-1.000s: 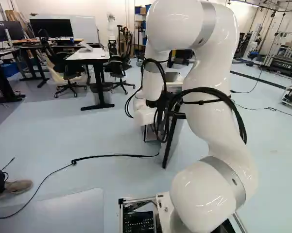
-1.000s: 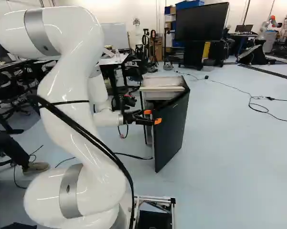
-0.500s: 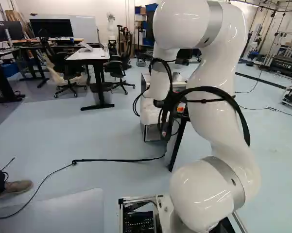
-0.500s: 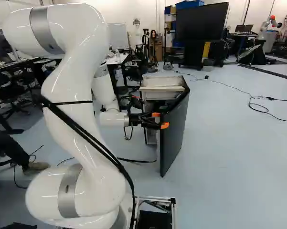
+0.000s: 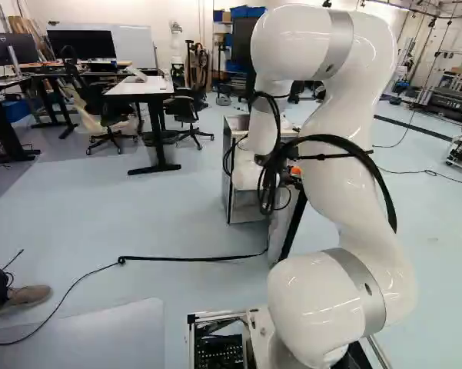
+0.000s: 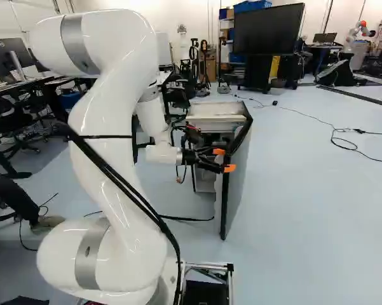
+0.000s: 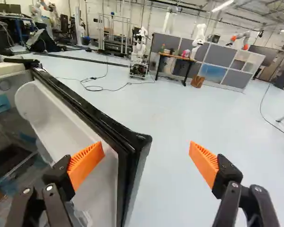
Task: Open the fridge door
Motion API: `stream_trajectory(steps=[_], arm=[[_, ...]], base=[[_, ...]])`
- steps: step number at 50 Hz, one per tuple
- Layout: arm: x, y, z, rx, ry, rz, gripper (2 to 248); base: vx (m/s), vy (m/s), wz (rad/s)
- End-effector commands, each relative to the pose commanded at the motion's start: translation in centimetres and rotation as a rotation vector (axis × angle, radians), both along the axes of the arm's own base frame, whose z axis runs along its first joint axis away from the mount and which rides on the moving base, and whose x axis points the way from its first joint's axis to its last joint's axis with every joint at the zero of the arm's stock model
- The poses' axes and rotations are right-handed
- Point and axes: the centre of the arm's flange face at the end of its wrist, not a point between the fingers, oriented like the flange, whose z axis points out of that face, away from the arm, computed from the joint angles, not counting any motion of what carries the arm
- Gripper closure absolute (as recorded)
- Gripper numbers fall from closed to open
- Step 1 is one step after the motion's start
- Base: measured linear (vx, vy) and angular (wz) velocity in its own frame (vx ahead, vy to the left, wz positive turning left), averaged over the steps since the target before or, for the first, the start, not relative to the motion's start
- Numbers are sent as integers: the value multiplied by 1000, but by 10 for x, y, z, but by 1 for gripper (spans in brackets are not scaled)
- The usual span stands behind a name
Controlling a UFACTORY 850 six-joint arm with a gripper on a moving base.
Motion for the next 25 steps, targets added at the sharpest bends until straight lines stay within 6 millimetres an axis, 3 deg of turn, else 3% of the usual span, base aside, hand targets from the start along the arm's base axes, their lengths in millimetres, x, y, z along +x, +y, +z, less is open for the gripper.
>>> stream_trajectory(steps=[25], arm=[[13, -51, 0, -9, -34, -145, 3]], base=[[0, 0, 0]])
